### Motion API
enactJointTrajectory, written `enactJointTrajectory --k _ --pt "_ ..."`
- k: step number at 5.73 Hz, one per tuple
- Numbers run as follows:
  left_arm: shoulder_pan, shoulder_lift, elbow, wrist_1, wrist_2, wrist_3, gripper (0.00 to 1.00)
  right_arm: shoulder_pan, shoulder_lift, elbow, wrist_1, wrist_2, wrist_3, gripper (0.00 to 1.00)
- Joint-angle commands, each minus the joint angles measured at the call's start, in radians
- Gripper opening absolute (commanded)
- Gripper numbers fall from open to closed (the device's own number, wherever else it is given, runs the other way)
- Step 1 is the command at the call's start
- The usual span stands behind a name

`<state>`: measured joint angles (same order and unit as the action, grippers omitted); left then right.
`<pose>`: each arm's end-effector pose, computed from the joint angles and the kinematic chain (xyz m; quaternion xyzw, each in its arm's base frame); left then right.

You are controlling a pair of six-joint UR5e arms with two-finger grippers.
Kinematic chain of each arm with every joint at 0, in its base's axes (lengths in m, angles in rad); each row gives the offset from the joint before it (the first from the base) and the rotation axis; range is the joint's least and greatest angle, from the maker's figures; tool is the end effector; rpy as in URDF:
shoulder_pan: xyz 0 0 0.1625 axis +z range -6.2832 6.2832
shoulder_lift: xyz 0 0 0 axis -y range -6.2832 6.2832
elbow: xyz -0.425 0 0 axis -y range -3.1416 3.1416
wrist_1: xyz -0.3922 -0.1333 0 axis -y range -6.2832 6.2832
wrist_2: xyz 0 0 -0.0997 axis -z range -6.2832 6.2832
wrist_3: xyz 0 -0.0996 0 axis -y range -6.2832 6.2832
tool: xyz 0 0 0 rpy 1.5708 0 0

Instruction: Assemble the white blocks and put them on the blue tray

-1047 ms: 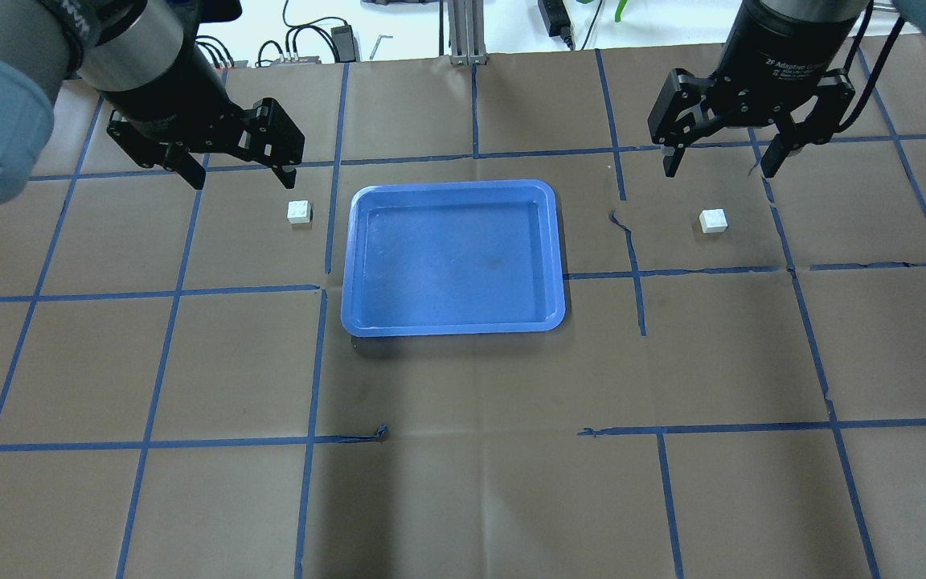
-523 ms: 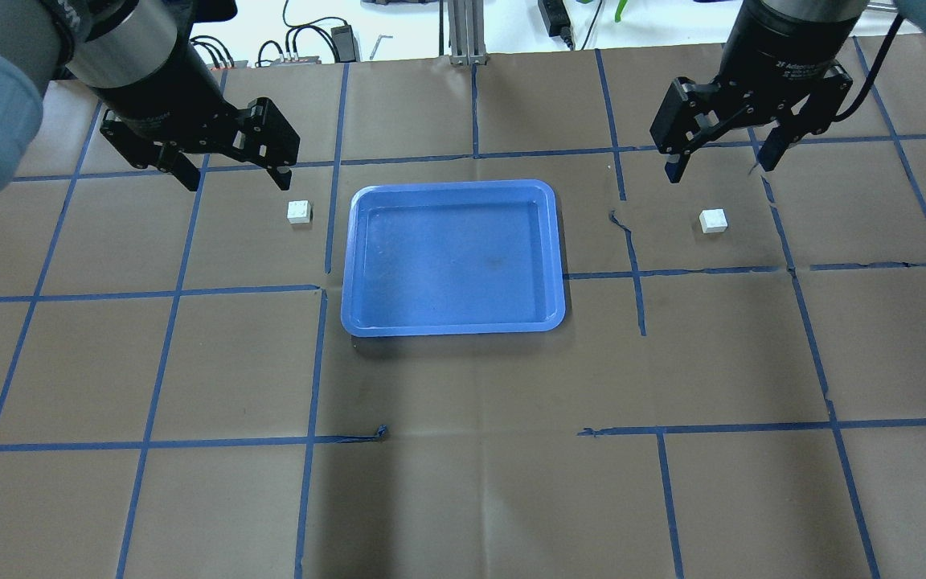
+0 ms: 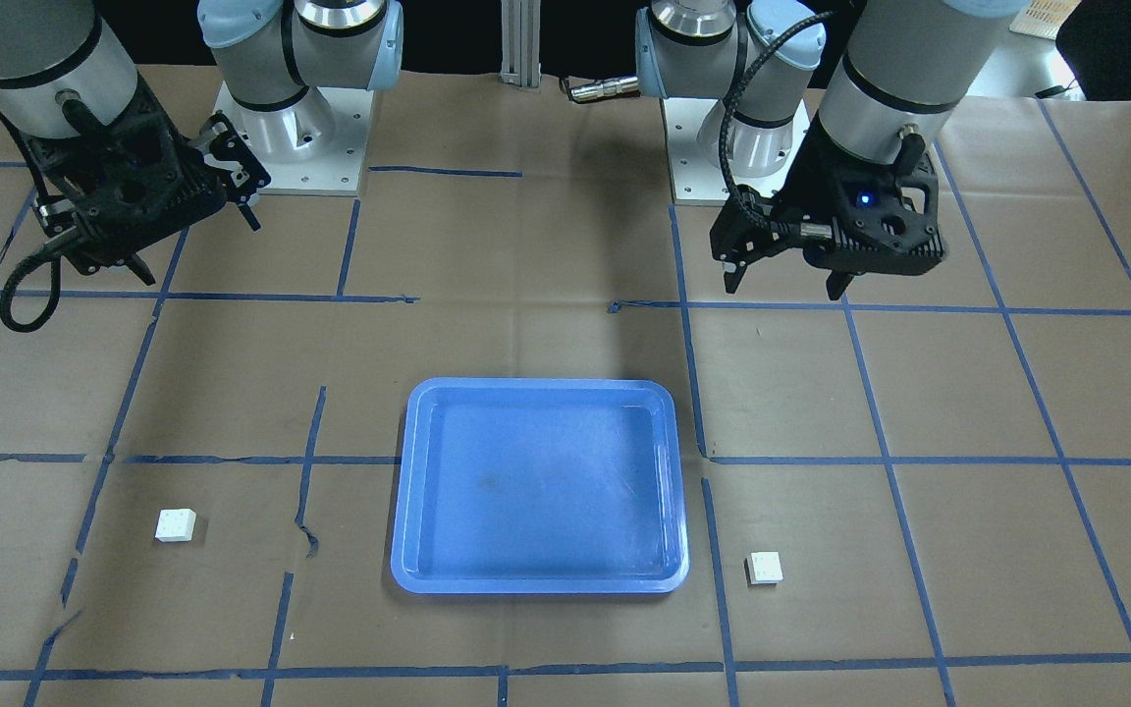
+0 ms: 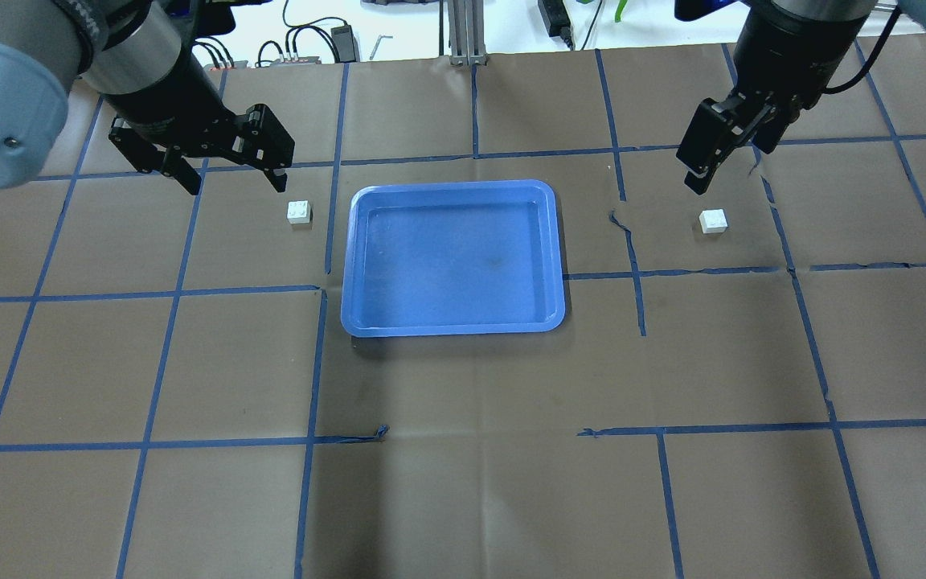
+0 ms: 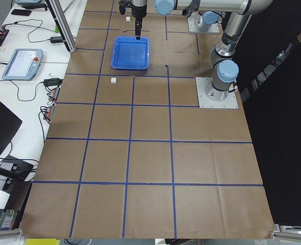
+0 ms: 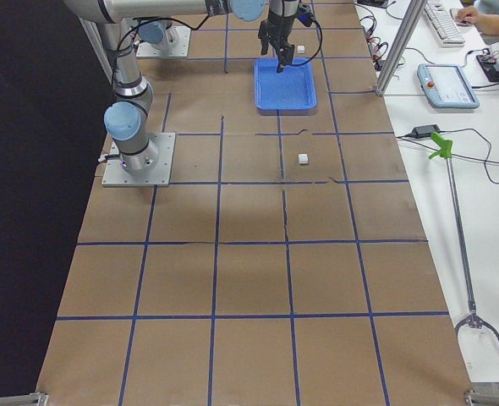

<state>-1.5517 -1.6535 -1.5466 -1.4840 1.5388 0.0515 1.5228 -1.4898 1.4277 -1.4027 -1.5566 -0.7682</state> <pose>-0.1264 -0.5316 0.4664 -0.0164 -0.9996 0.0147 0.0155 0.1099 -0.5203 0.5009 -0.3515 0.9347 0.0458 0.0275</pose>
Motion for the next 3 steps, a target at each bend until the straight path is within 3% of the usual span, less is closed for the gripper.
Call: enactJointTrajectory --k 1,3 --pt "0.095 -0.148 0.034 0.074 0.0 0.075 0.99 -0.079 0.019 0.0 -0.002 0.003 -0.428 1.0" --pt "0.101 -0.317 0.027 0.259 0.001 0.089 0.99 -0.197 0.09 0.0 -0.137 0.01 -0.952 1.0"
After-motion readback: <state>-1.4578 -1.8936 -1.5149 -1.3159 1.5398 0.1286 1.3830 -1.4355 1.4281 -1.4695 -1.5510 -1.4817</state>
